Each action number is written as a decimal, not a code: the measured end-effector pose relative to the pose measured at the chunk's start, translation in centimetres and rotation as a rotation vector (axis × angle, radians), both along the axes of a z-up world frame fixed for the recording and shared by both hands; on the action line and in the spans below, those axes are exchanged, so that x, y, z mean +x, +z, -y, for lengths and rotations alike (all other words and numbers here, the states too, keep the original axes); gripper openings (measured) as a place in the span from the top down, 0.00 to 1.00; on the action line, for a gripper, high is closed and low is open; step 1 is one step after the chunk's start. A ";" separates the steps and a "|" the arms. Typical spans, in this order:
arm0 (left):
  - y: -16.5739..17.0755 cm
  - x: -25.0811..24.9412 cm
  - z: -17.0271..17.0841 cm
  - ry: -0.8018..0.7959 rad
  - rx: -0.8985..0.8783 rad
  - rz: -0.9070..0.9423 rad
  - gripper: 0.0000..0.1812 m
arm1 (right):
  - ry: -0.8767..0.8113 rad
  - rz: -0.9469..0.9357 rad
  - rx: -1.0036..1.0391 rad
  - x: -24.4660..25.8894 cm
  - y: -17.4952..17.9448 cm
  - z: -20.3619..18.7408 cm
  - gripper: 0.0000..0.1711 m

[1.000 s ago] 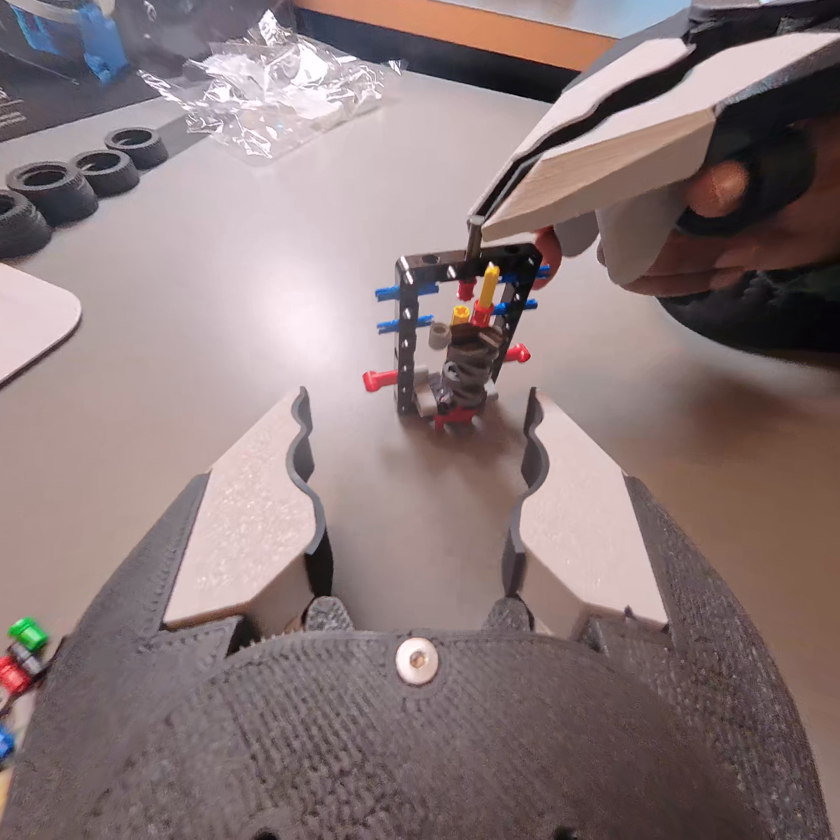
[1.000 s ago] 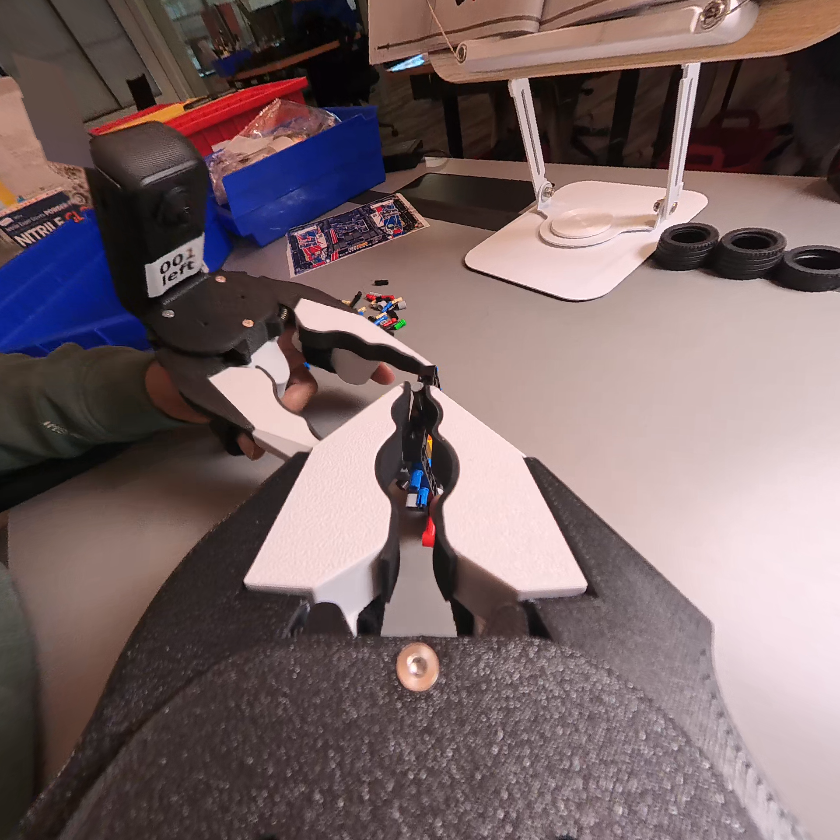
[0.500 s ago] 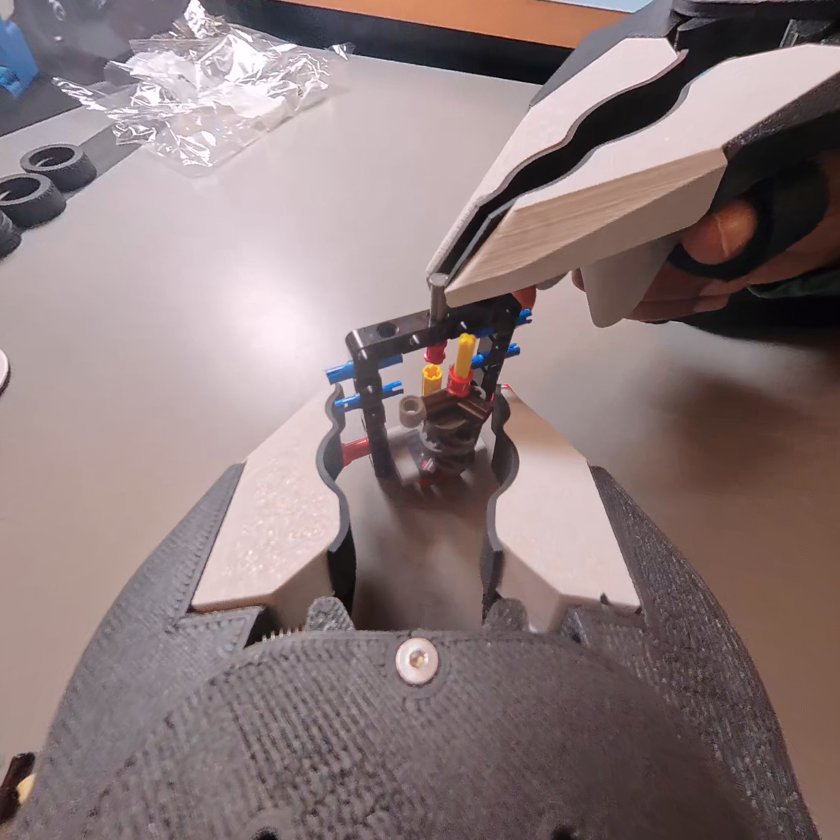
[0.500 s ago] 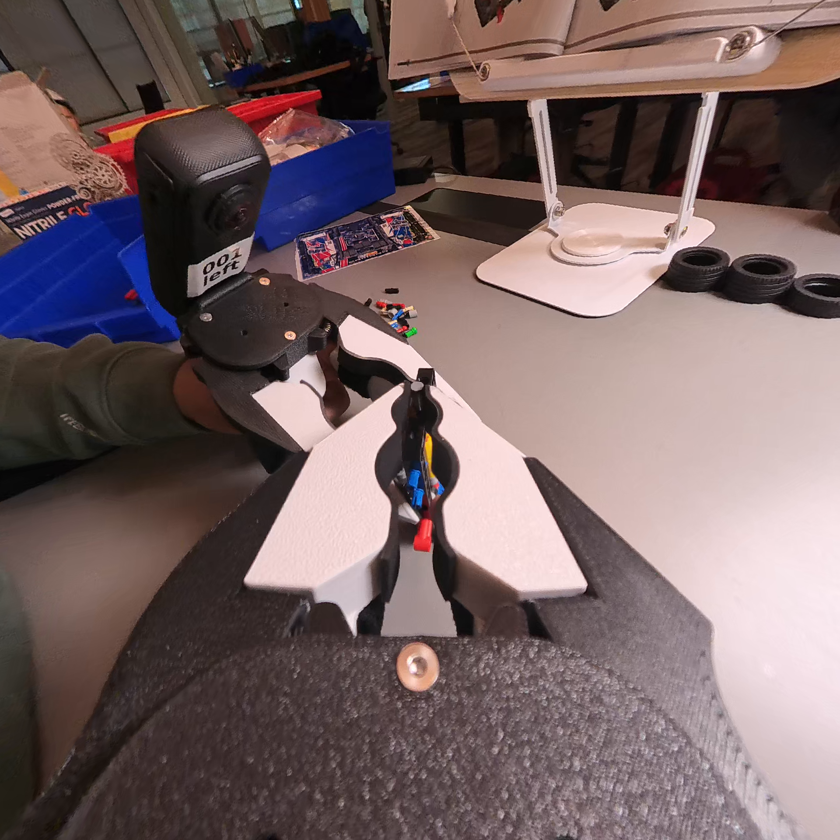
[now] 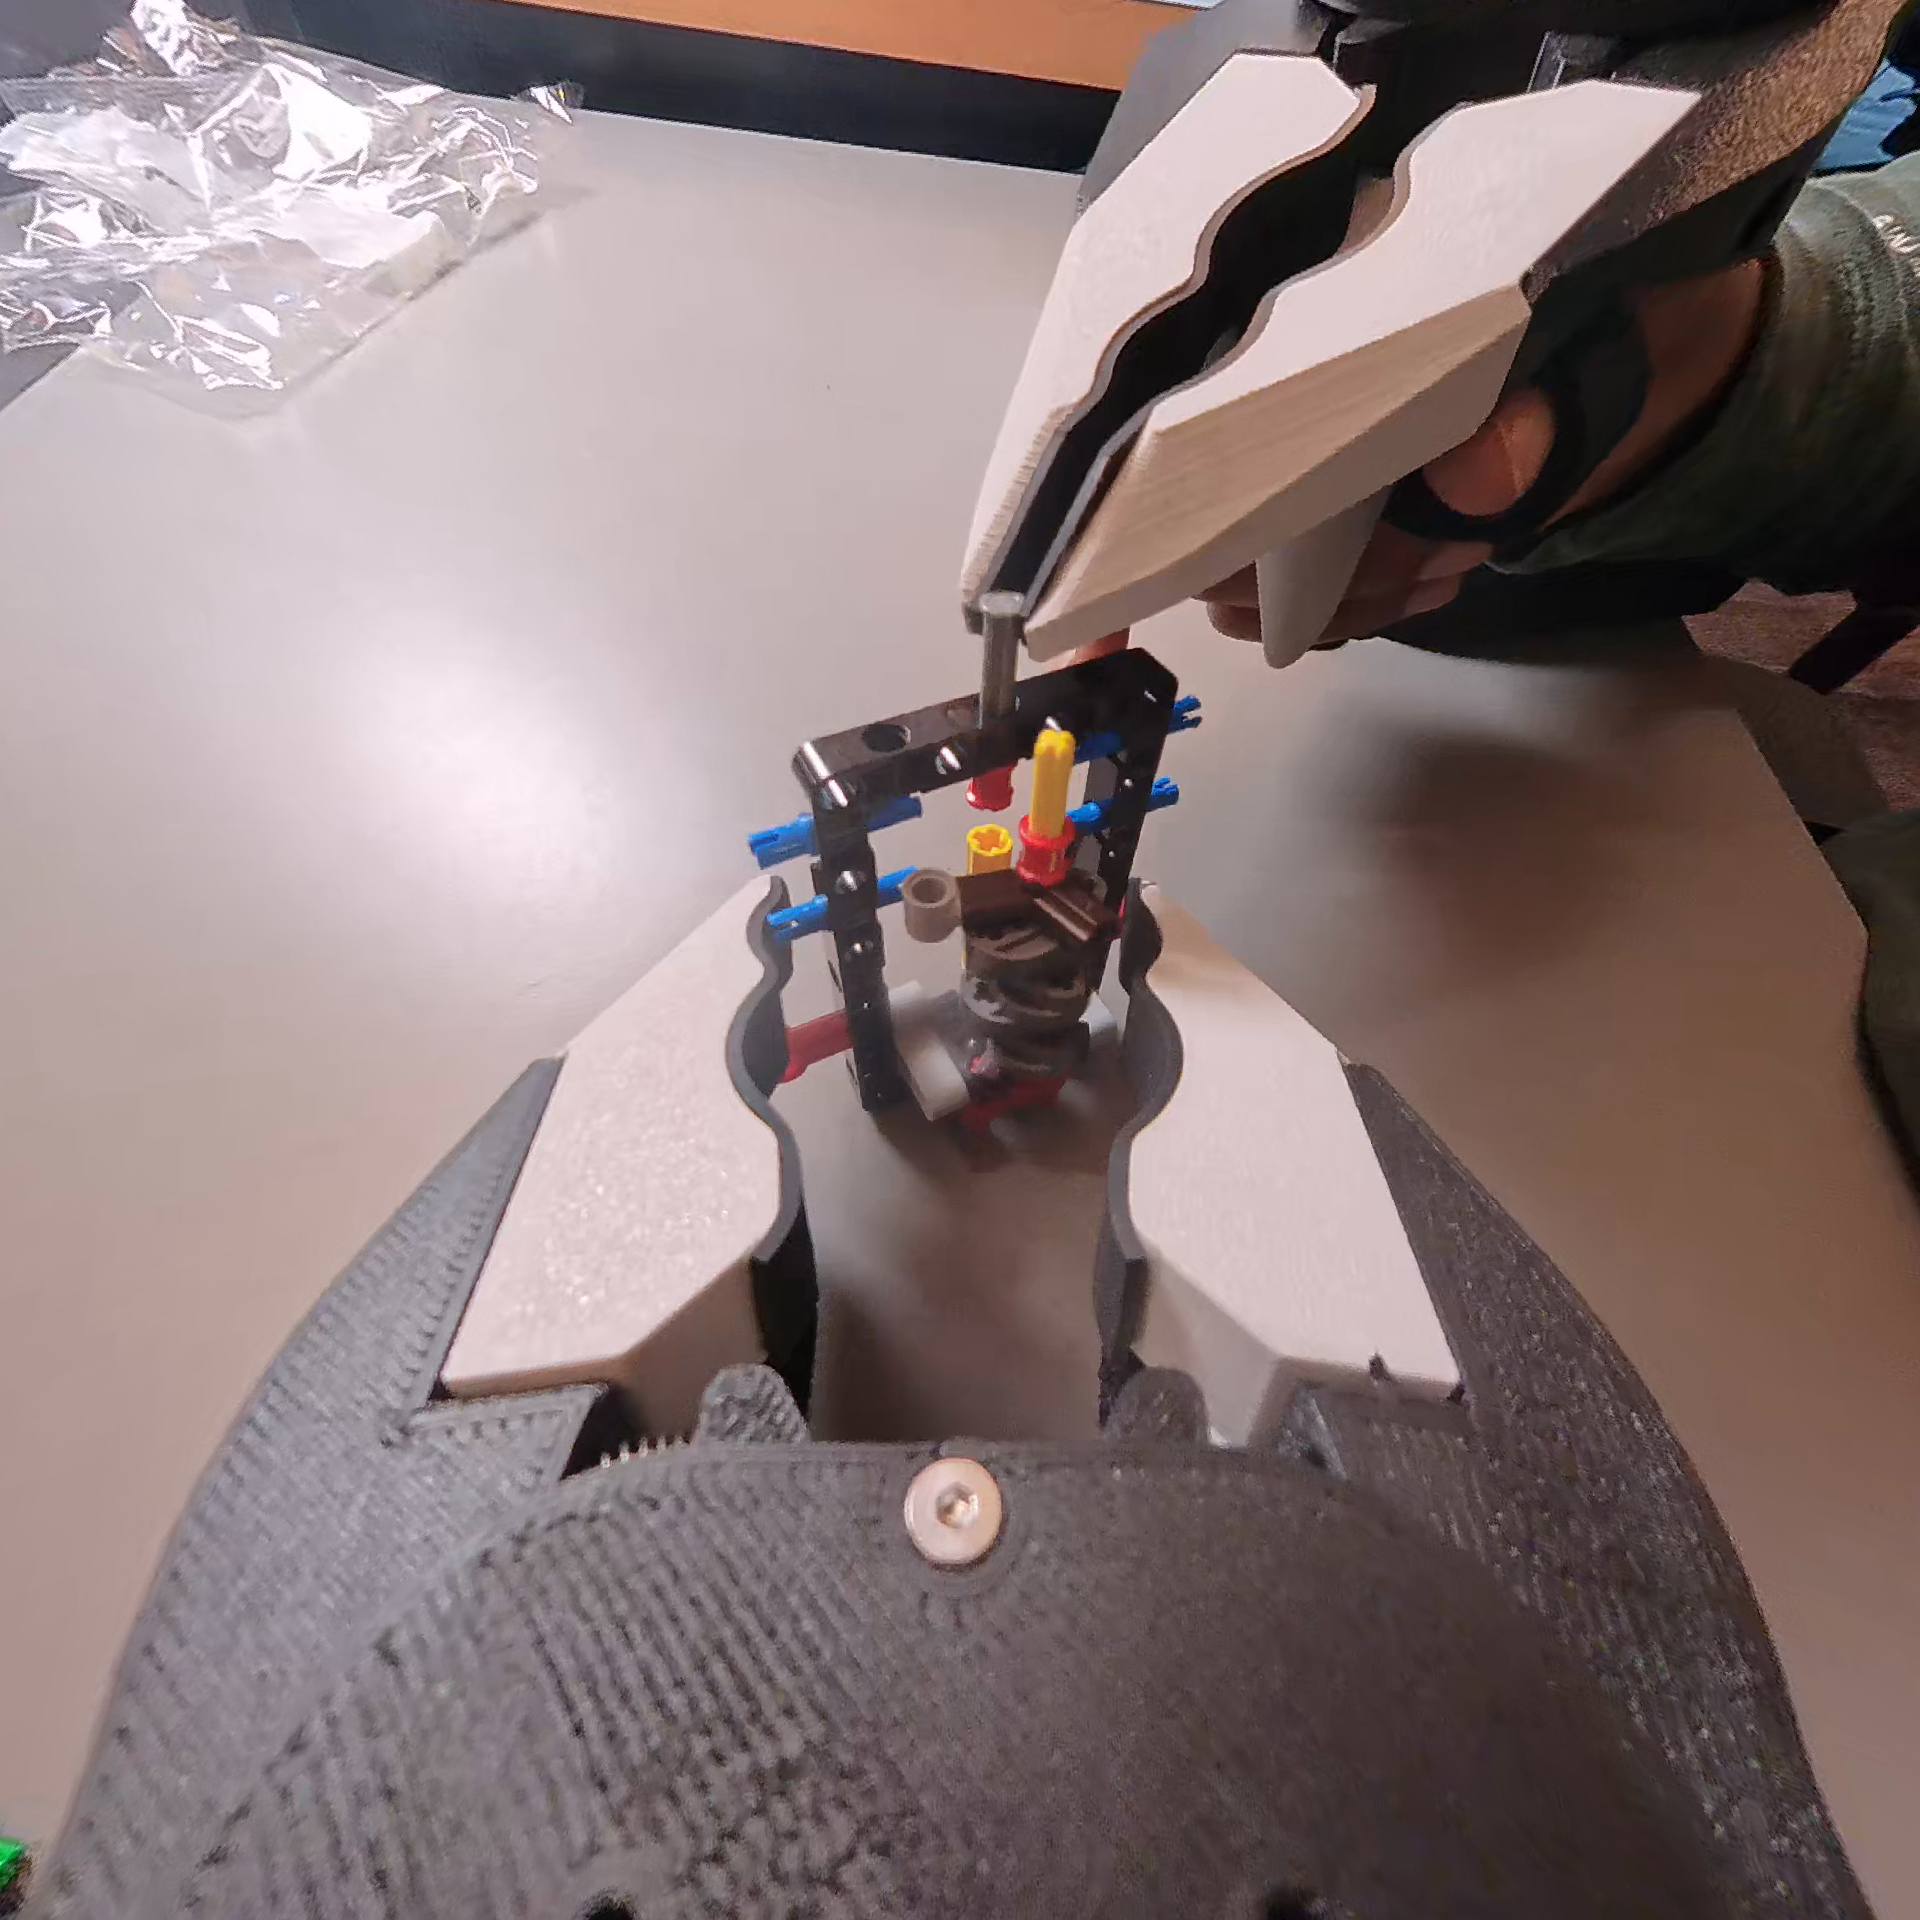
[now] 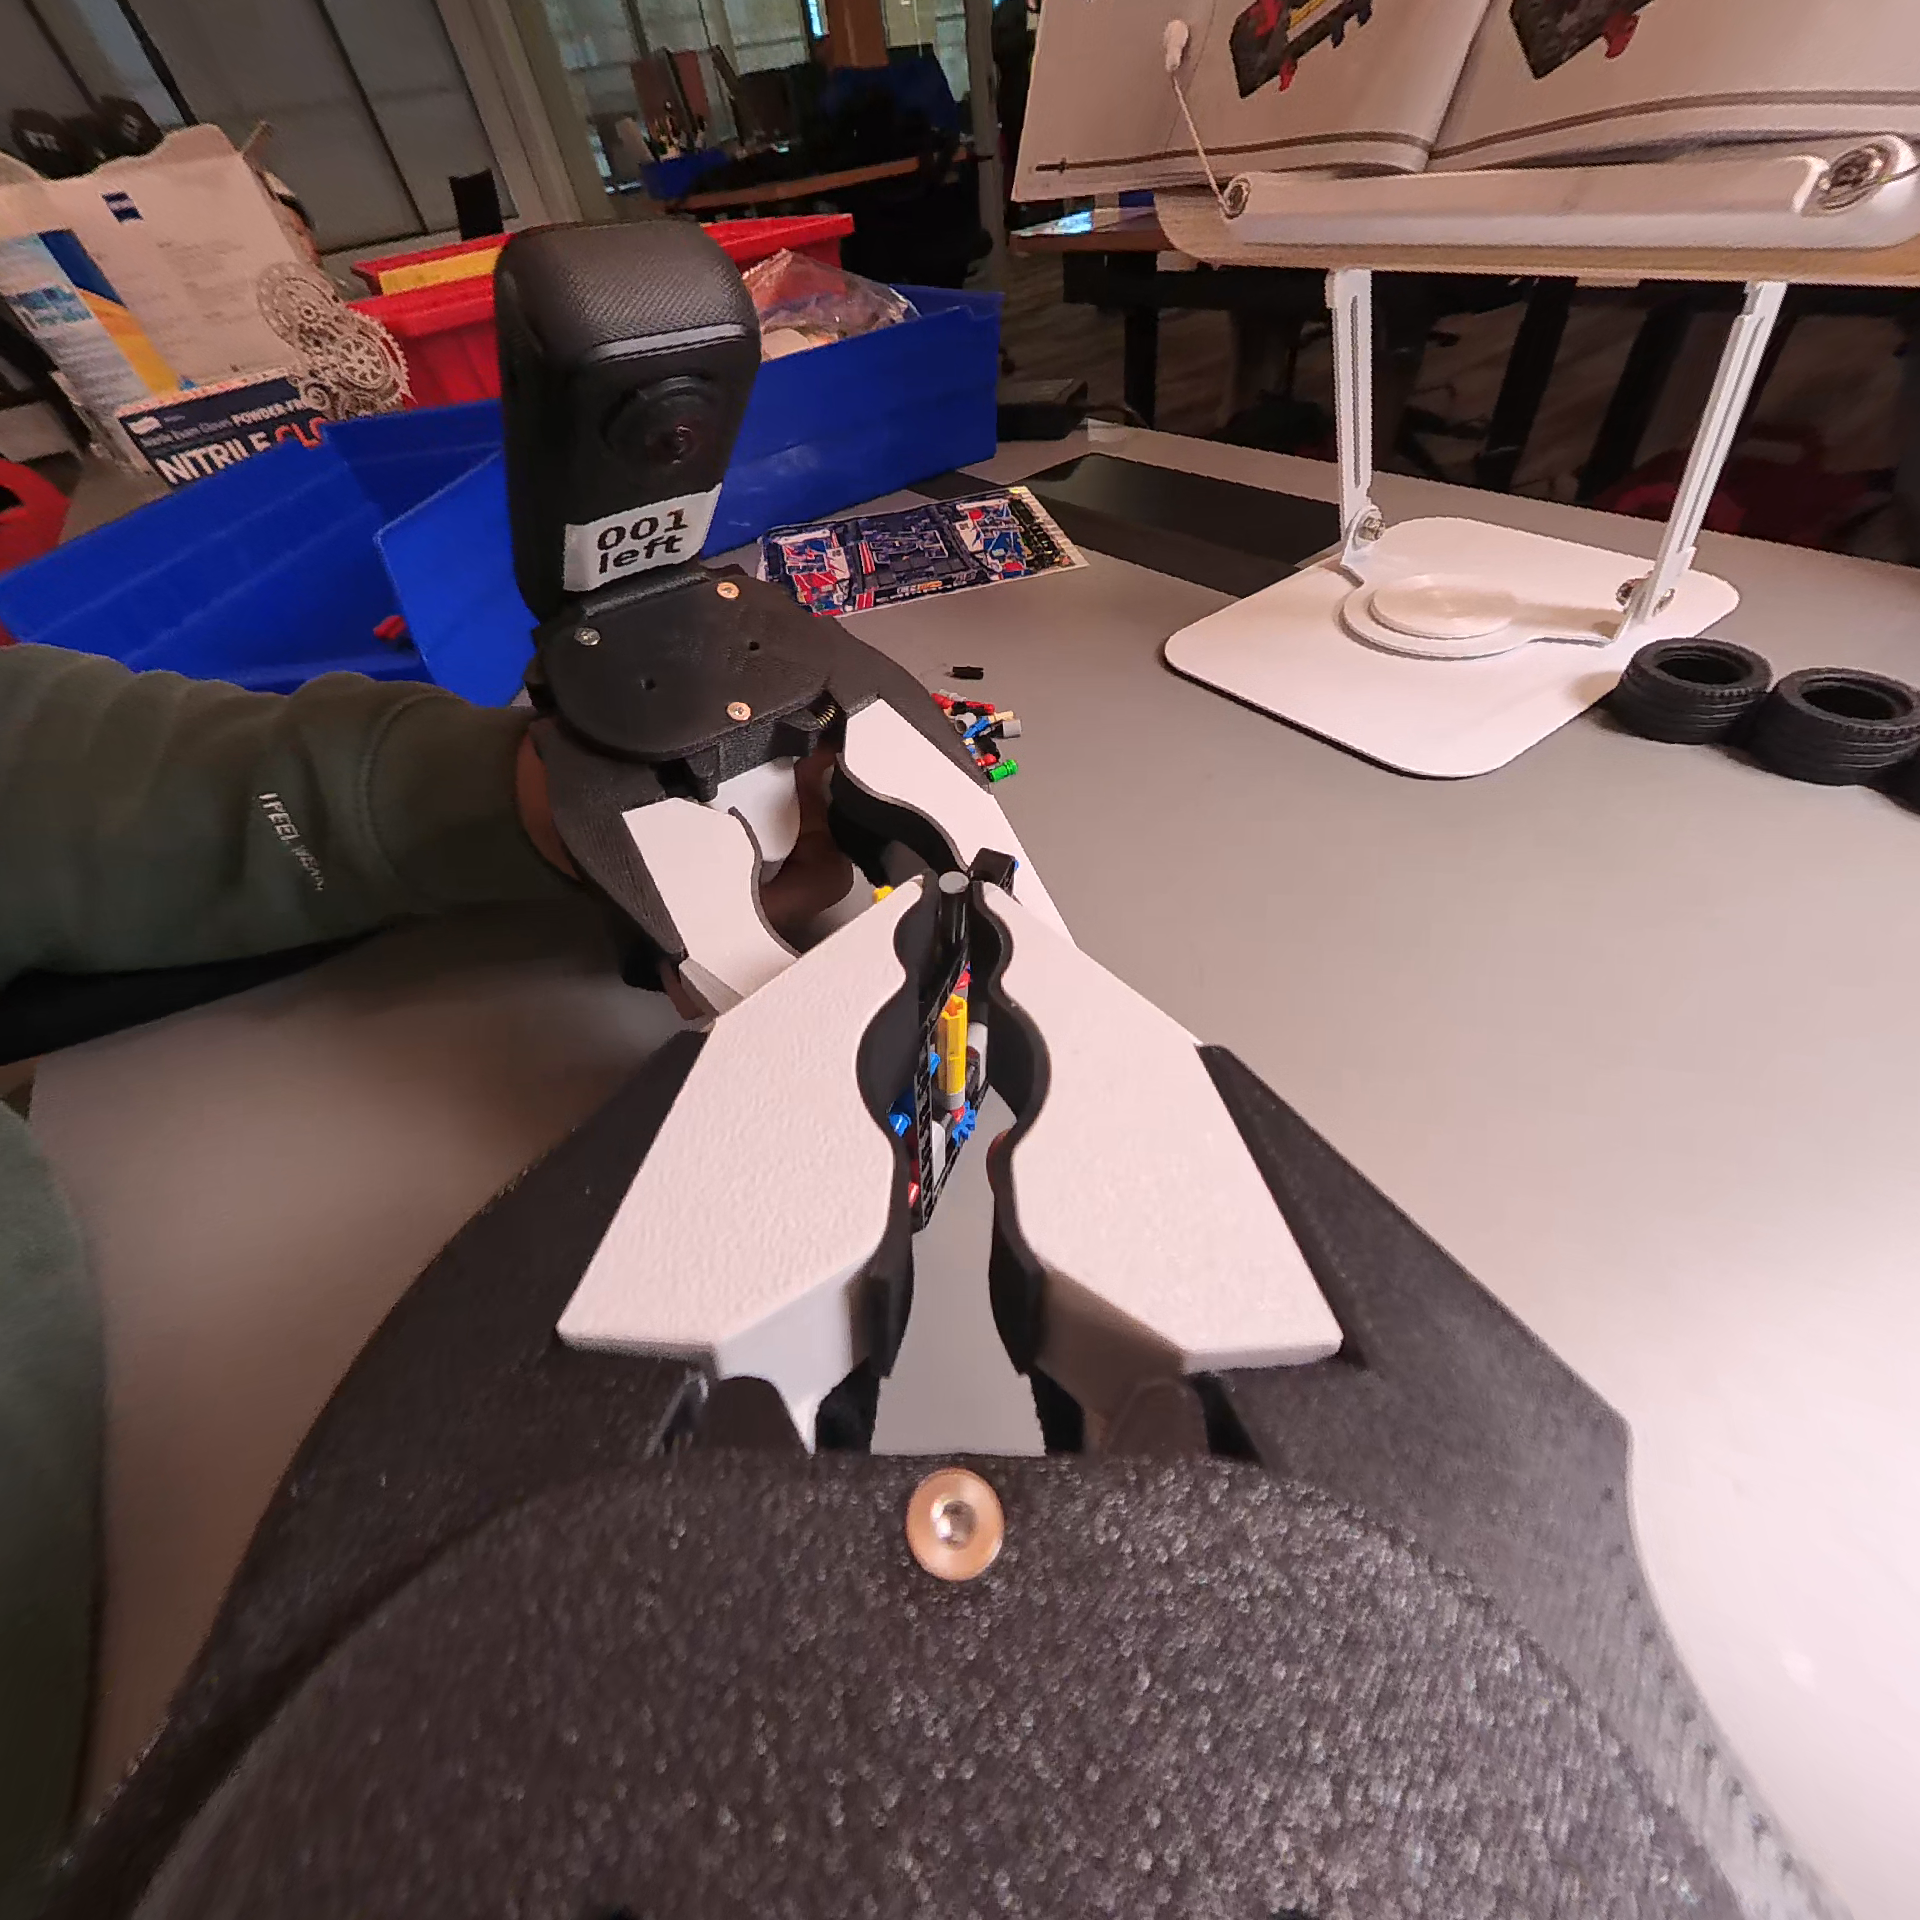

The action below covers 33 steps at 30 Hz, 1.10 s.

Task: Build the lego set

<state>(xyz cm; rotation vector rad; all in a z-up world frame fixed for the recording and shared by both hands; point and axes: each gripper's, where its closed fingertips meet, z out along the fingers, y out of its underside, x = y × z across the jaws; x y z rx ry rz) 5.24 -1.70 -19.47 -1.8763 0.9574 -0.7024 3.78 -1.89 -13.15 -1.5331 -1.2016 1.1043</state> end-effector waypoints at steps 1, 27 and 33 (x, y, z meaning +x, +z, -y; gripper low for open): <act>0.1 -0.1 0.0 0.002 0.003 0.002 0.66 | 0.001 0.000 0.005 0.0 0.0 0.0 0.98; 1.4 -1.0 0.1 0.085 0.035 0.023 0.55 | 0.017 0.000 0.050 0.0 0.1 0.2 0.98; 1.2 0.5 -0.6 0.176 0.013 0.025 0.48 | -0.002 -0.002 0.054 -0.3 0.2 0.1 0.98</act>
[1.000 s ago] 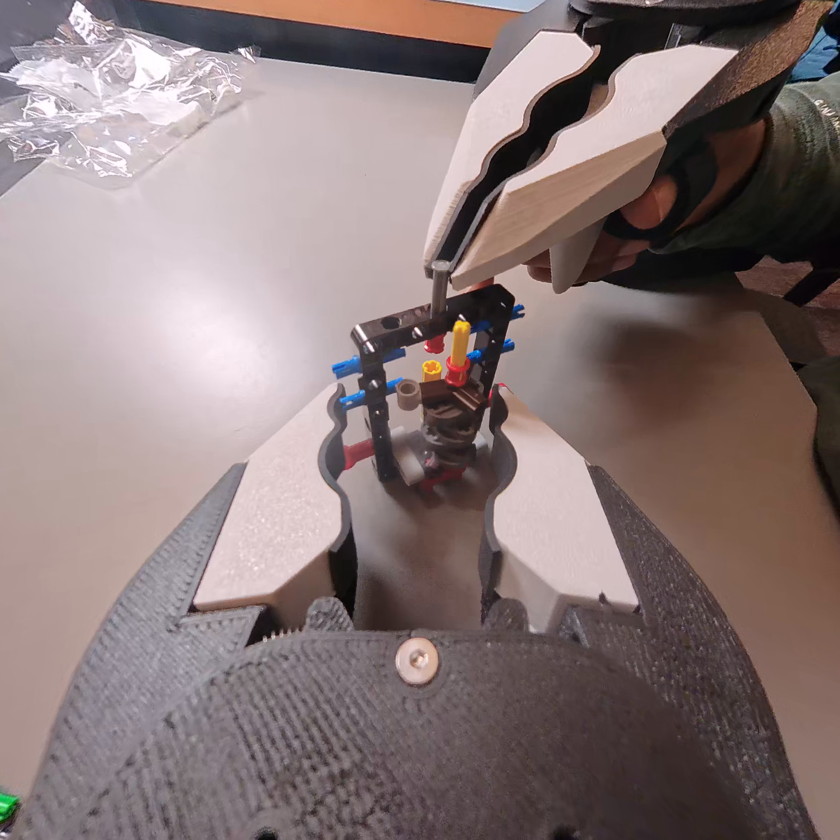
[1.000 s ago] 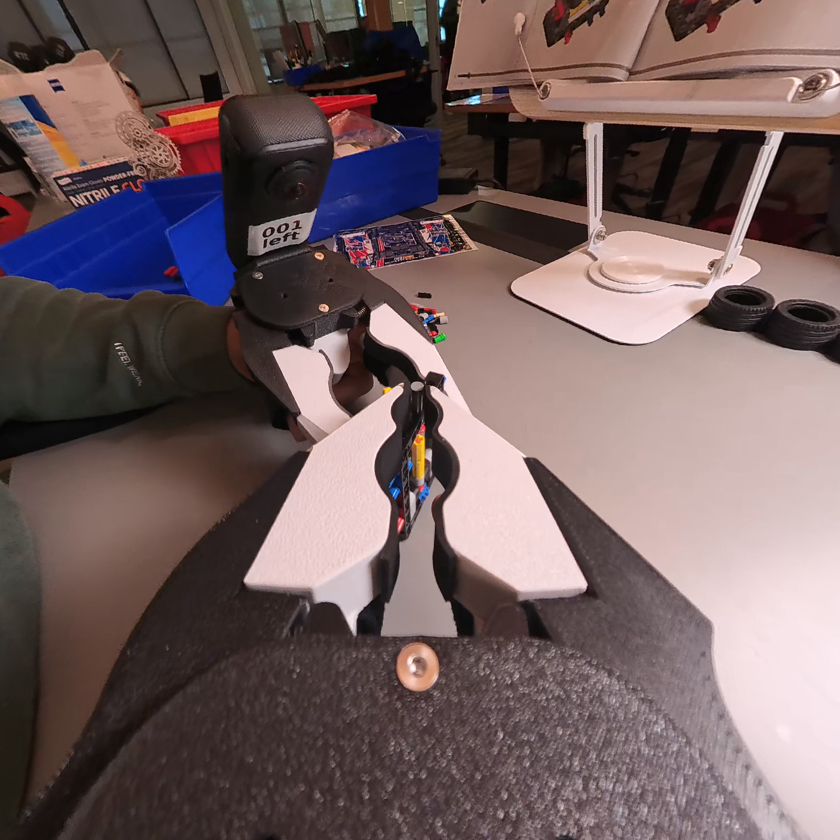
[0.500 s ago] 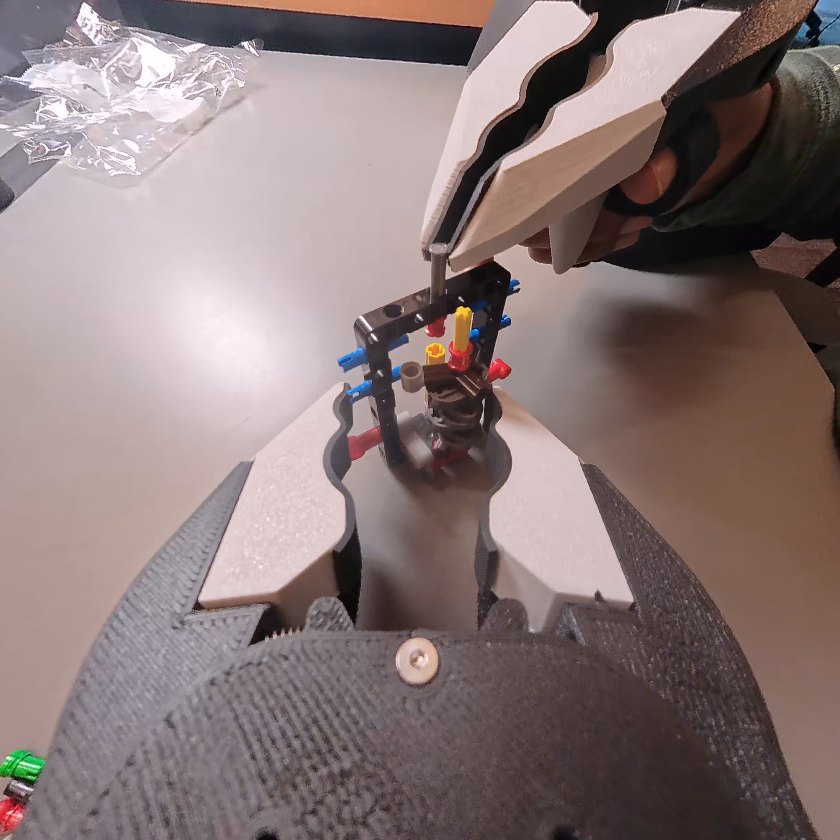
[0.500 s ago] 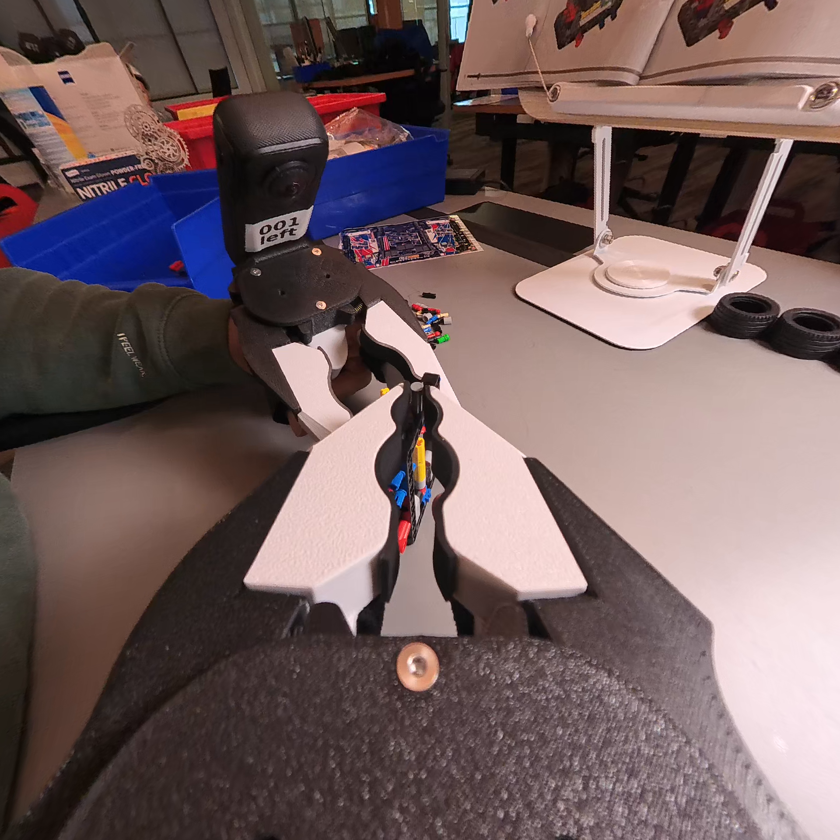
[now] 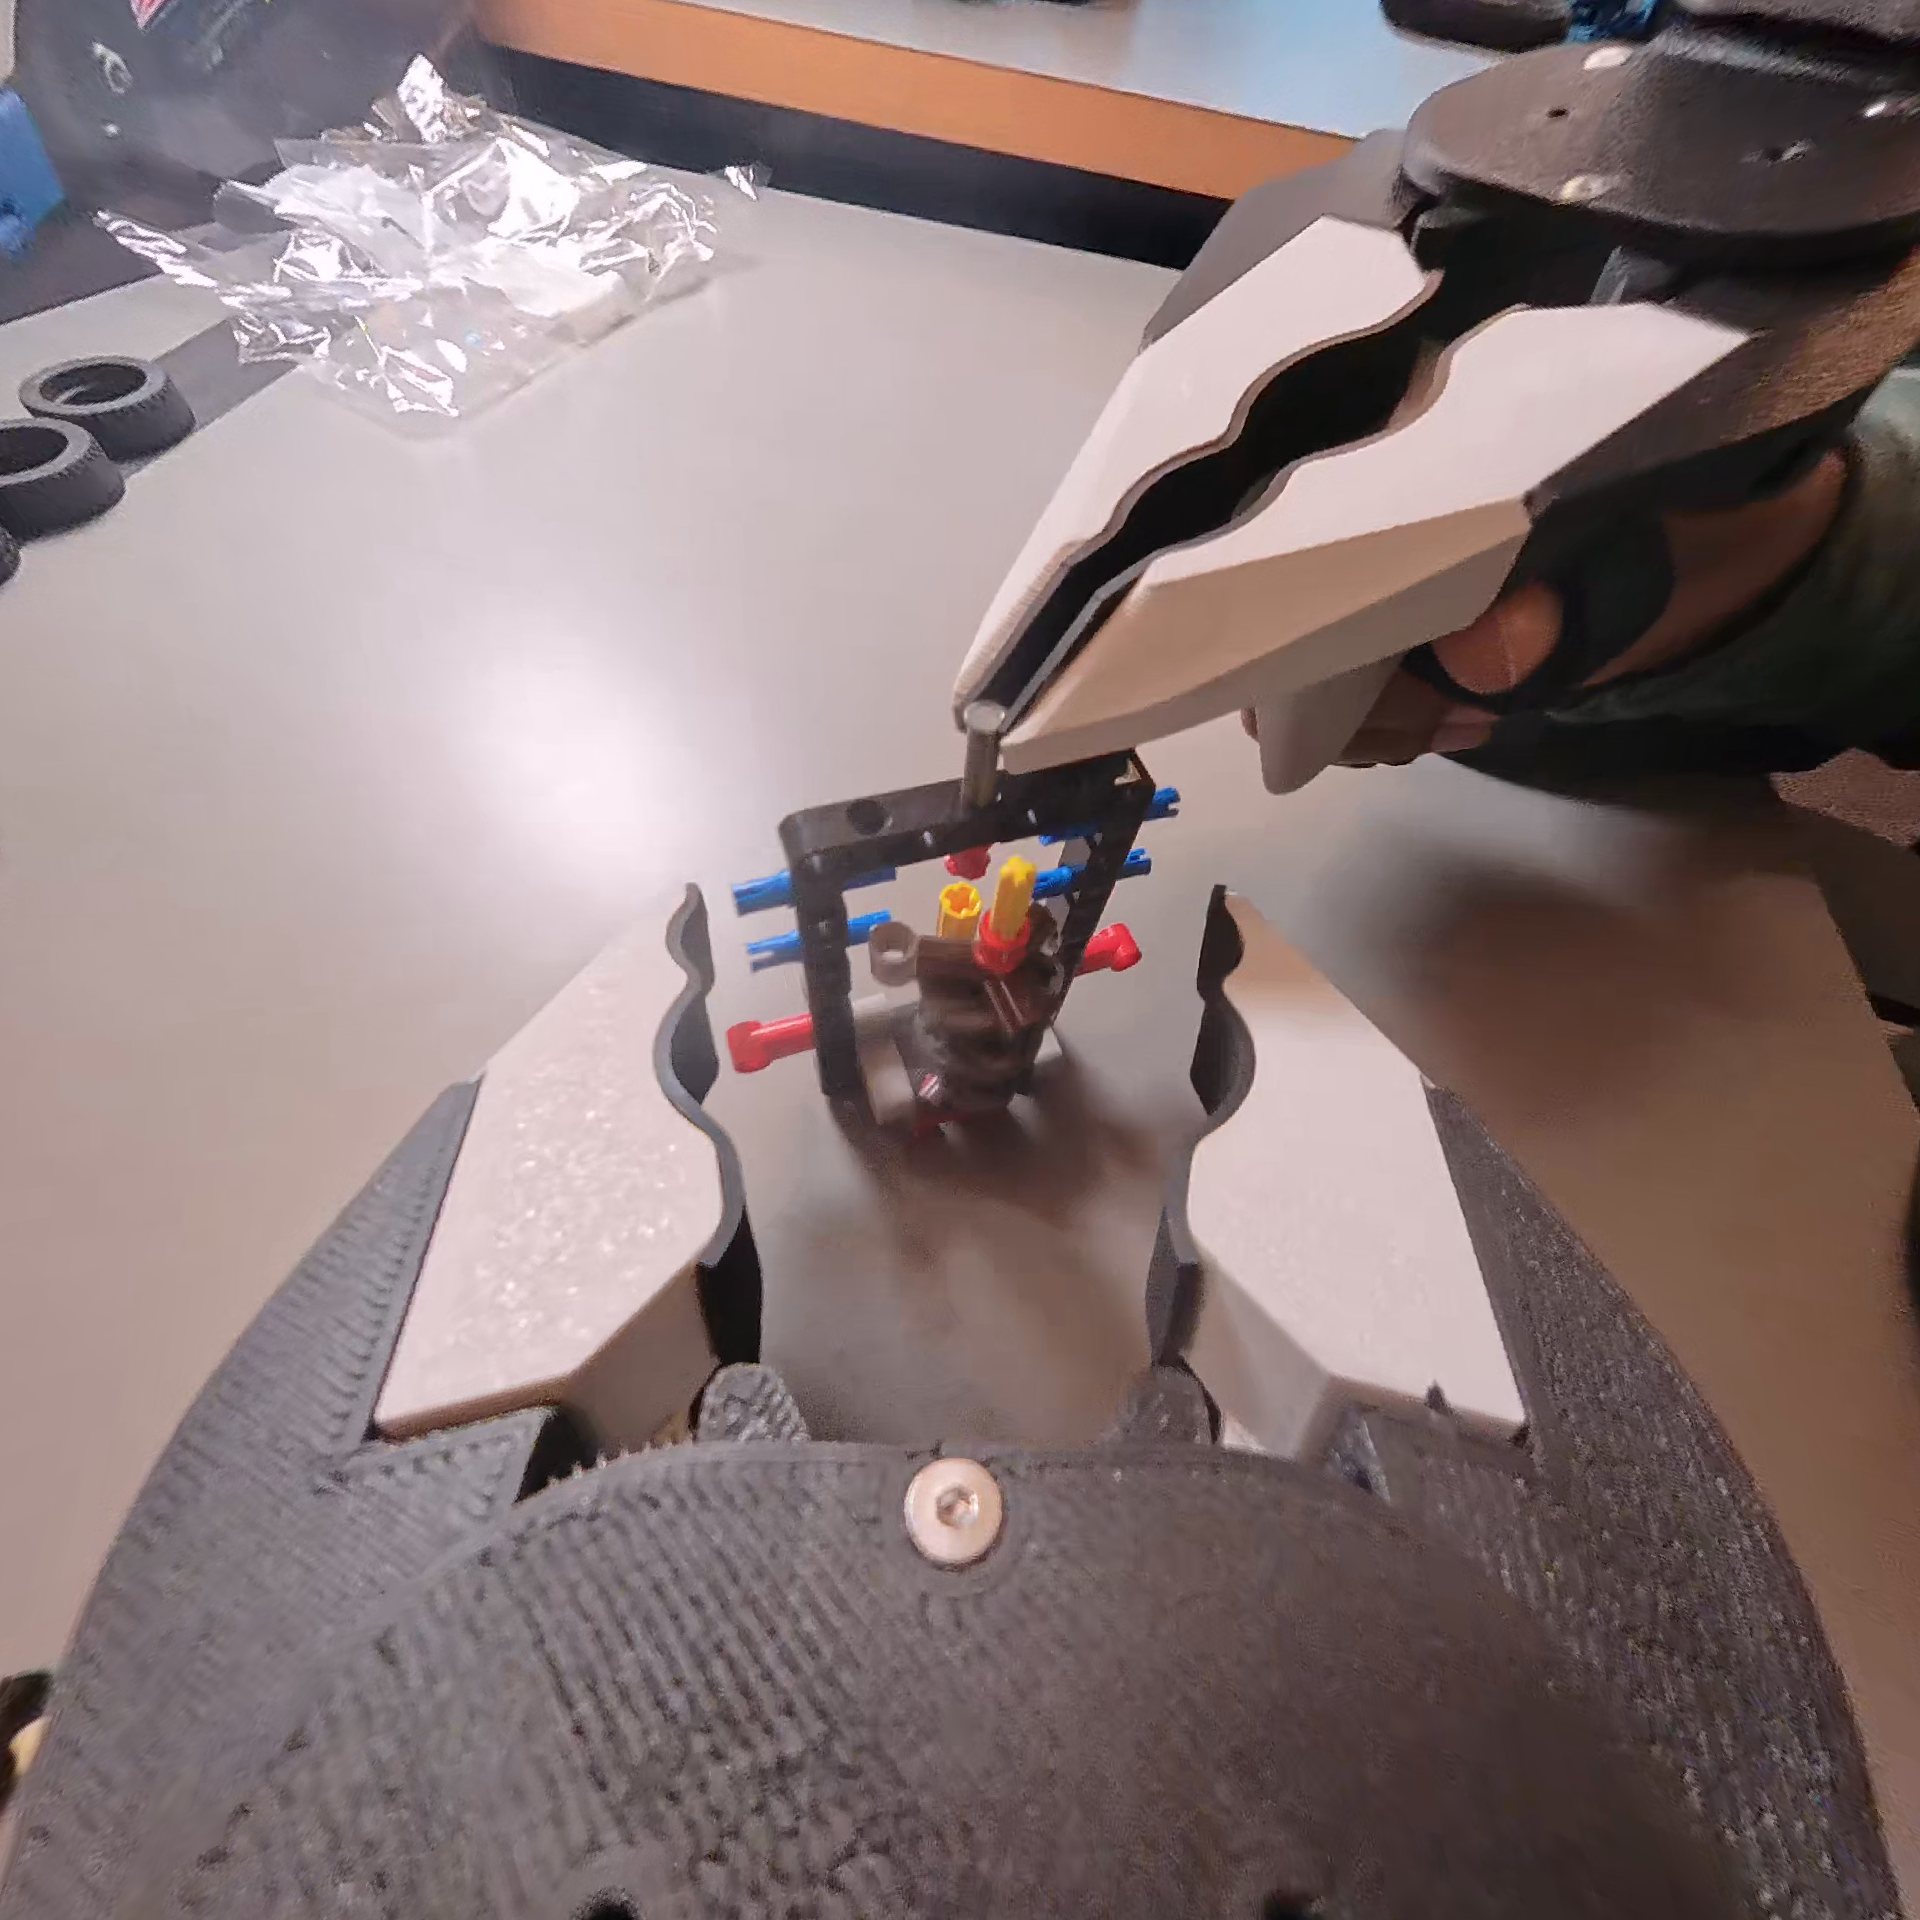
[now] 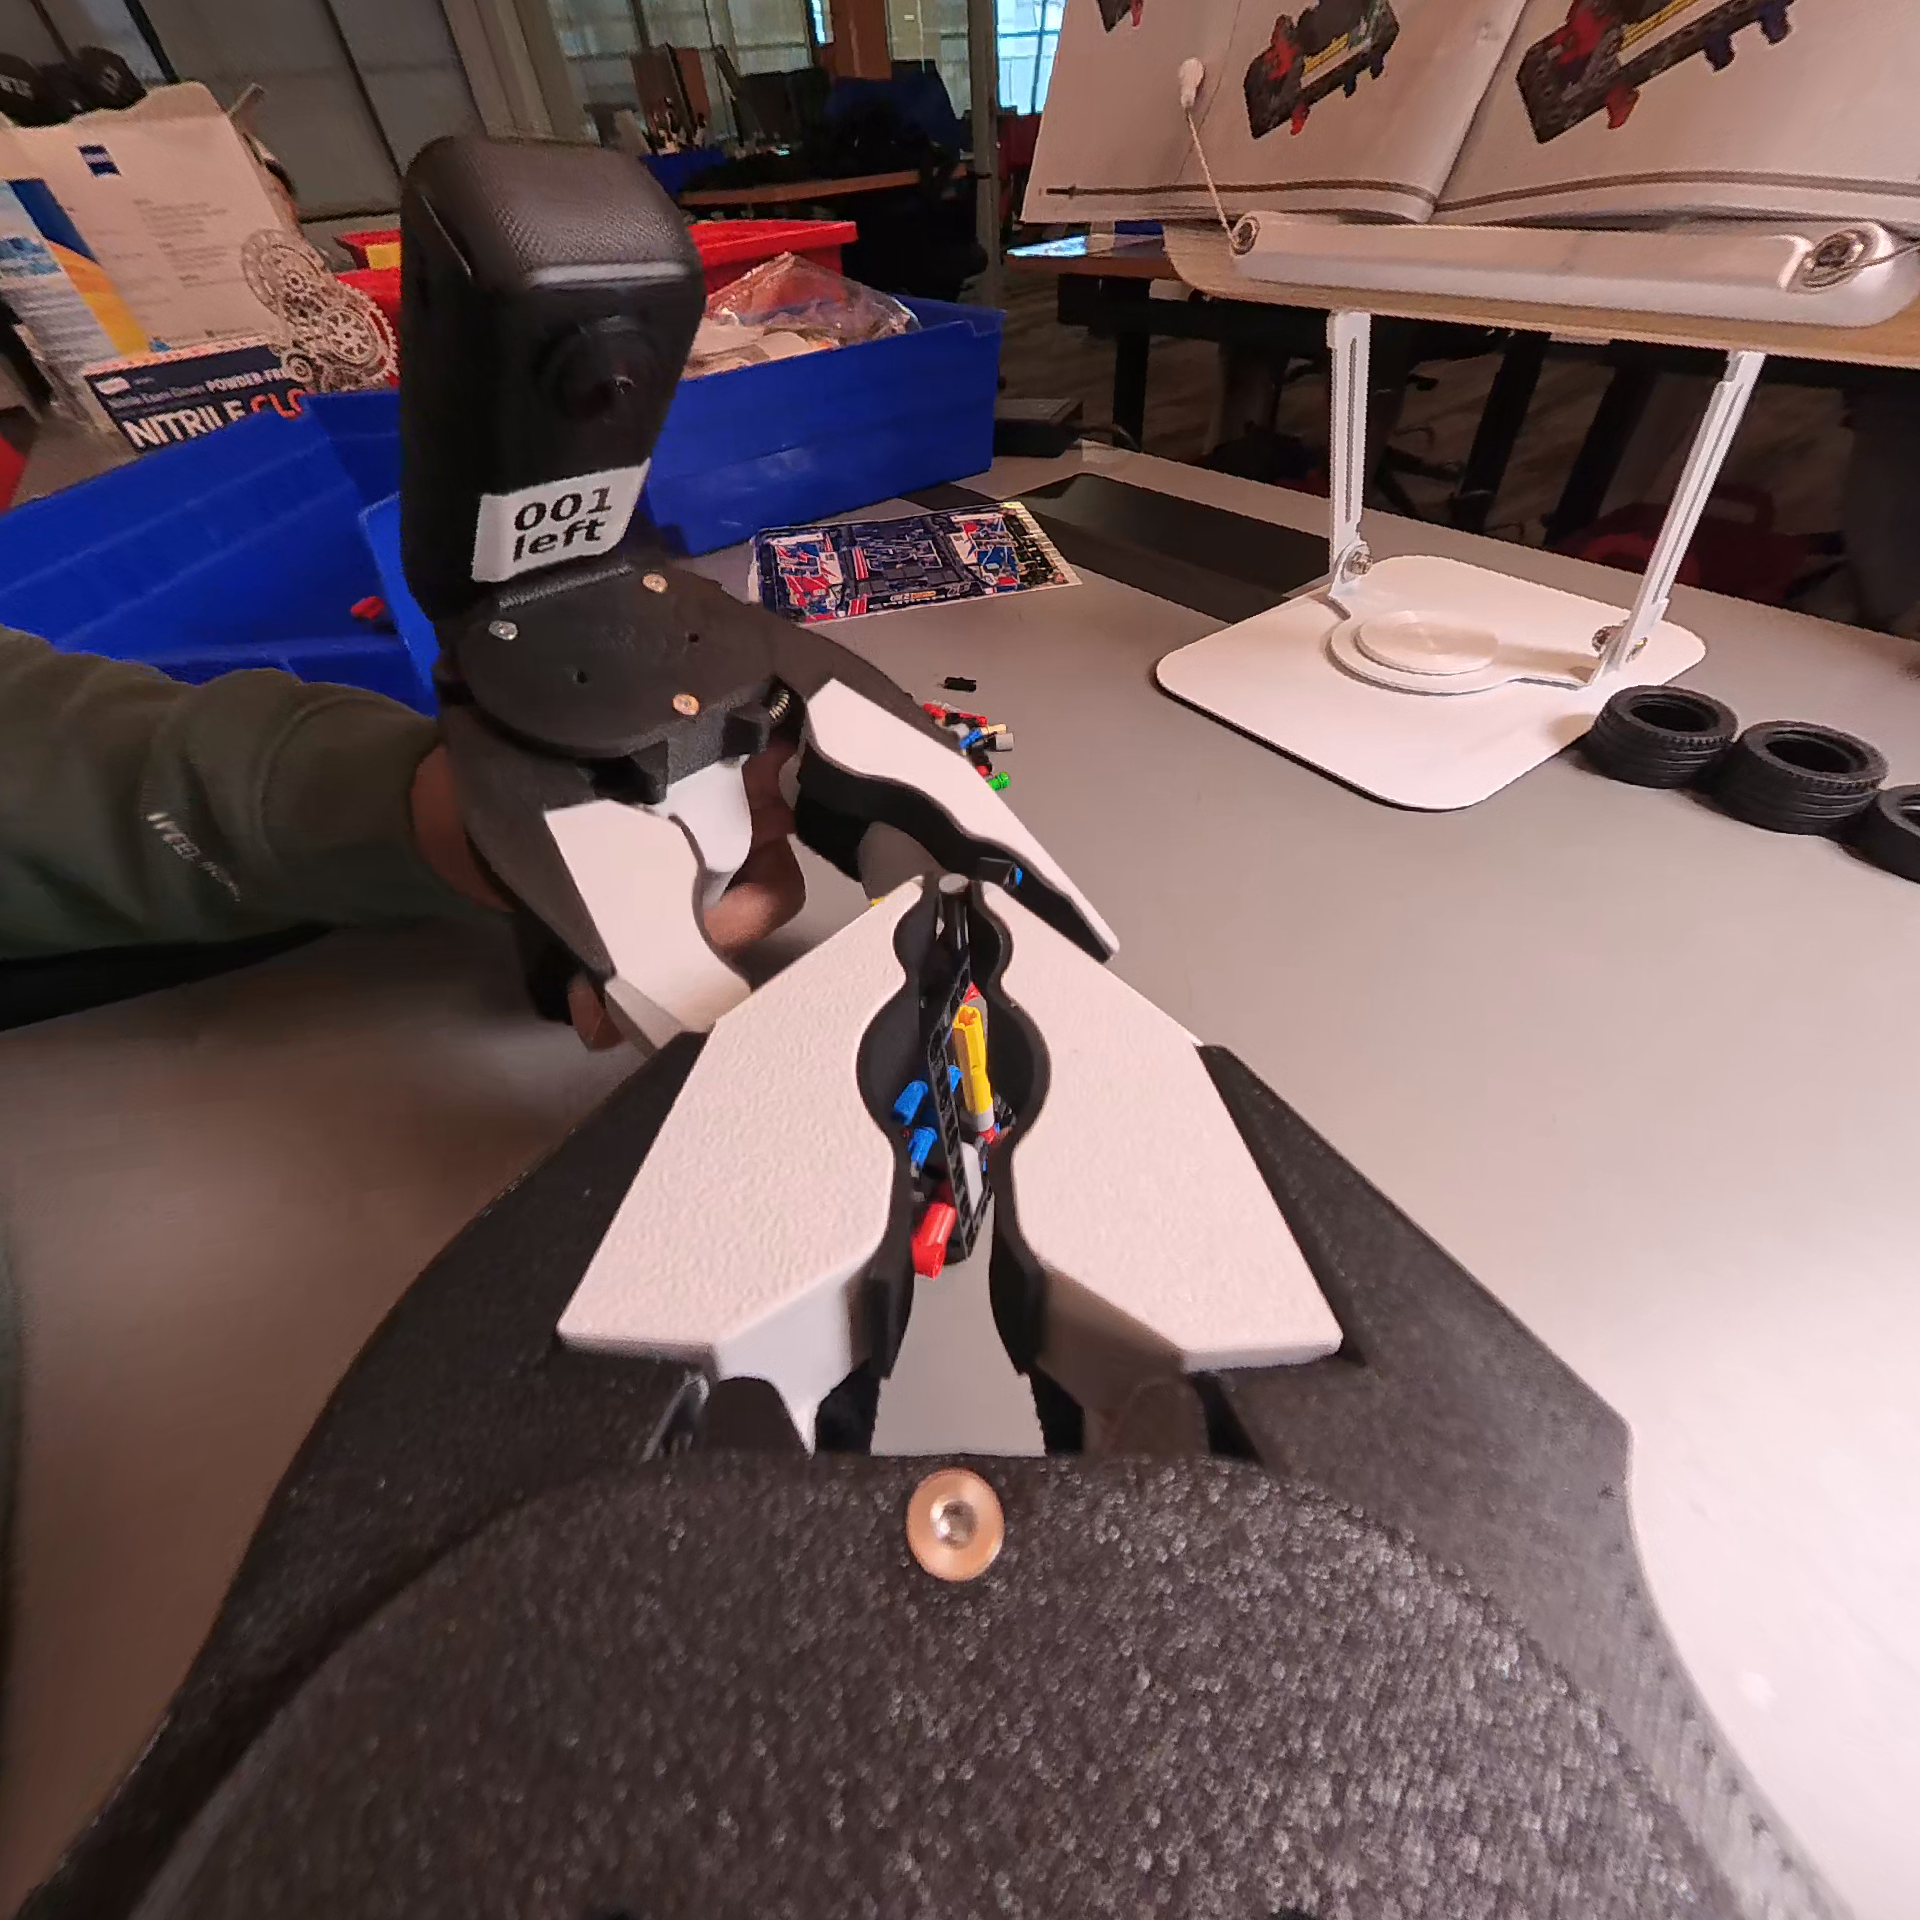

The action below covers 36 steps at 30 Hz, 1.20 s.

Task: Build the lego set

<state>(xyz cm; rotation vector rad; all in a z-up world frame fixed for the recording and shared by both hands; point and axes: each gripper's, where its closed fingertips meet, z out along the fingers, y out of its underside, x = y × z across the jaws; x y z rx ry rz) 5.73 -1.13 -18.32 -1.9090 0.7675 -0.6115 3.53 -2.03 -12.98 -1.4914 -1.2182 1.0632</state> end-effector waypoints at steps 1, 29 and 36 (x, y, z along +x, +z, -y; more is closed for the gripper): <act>-0.3 0.2 -0.2 0.009 -0.001 -0.016 0.49 | -0.003 -0.001 0.003 0.0 0.0 0.0 0.98; -1.2 0.0 2.5 -0.265 0.000 -0.041 0.62 | 0.088 -0.011 0.086 -0.2 0.1 1.8 0.98; -1.2 0.0 2.5 -0.265 -0.001 -0.037 0.62 | 0.089 -0.018 0.086 -0.1 0.1 1.8 0.98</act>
